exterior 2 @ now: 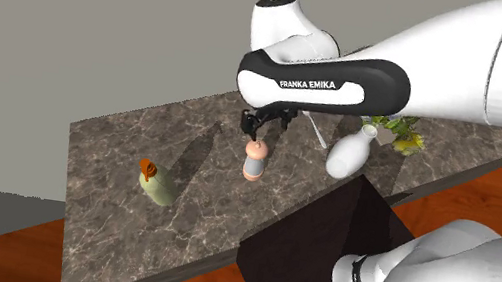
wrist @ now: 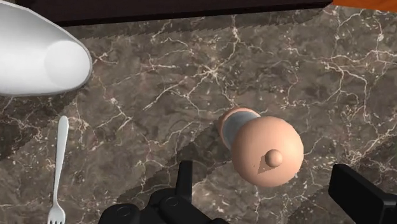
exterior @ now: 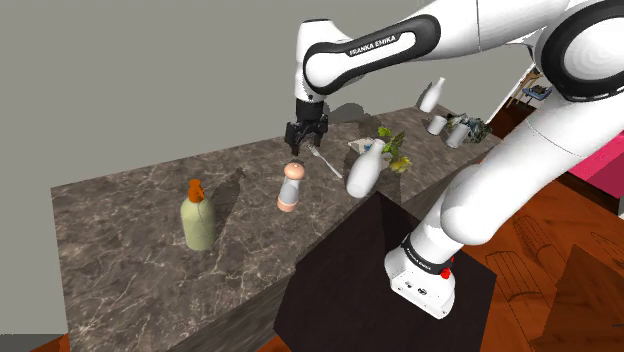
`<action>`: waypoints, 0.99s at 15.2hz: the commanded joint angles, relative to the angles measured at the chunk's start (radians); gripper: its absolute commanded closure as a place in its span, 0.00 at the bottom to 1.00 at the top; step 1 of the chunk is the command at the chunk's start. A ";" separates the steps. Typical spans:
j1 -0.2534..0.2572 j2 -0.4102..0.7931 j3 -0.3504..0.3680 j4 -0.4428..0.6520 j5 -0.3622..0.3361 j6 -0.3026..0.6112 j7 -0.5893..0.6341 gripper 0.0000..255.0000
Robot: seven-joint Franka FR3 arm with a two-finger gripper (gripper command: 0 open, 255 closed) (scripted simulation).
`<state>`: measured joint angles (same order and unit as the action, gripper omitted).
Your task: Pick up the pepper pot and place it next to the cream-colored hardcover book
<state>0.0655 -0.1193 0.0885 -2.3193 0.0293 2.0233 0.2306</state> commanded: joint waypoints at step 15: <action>0.019 0.199 0.022 0.012 -0.006 0.182 0.035 0.00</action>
<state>0.0849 0.0794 0.1100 -2.3067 0.0239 2.2038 0.2655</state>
